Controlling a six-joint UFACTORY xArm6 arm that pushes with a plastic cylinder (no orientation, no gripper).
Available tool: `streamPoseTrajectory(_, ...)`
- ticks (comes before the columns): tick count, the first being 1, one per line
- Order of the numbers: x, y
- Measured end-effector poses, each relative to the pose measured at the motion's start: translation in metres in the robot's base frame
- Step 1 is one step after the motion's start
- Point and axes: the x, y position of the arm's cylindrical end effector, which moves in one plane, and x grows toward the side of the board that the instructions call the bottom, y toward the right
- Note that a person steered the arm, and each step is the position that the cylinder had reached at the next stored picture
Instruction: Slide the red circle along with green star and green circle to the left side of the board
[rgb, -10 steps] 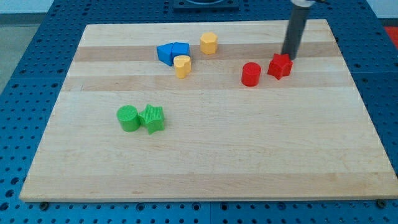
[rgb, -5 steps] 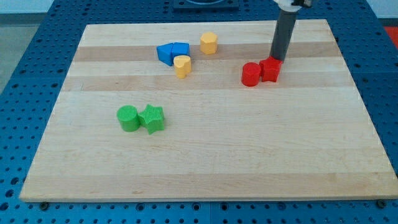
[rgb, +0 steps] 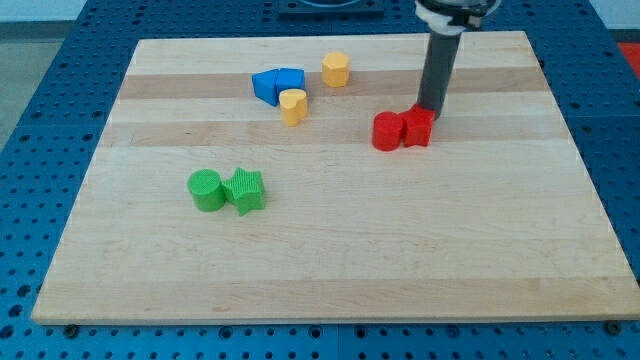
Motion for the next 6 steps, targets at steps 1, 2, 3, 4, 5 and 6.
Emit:
streamPoseTrajectory(1, 0.017, -0.025)
streamPoseTrajectory(2, 0.034, -0.053)
streamPoseTrajectory(3, 0.056, -0.087)
streamPoseTrajectory(4, 0.079, -0.124)
streamPoseTrajectory(5, 0.100, -0.162)
streamPoseTrajectory(6, 0.113, -0.192)
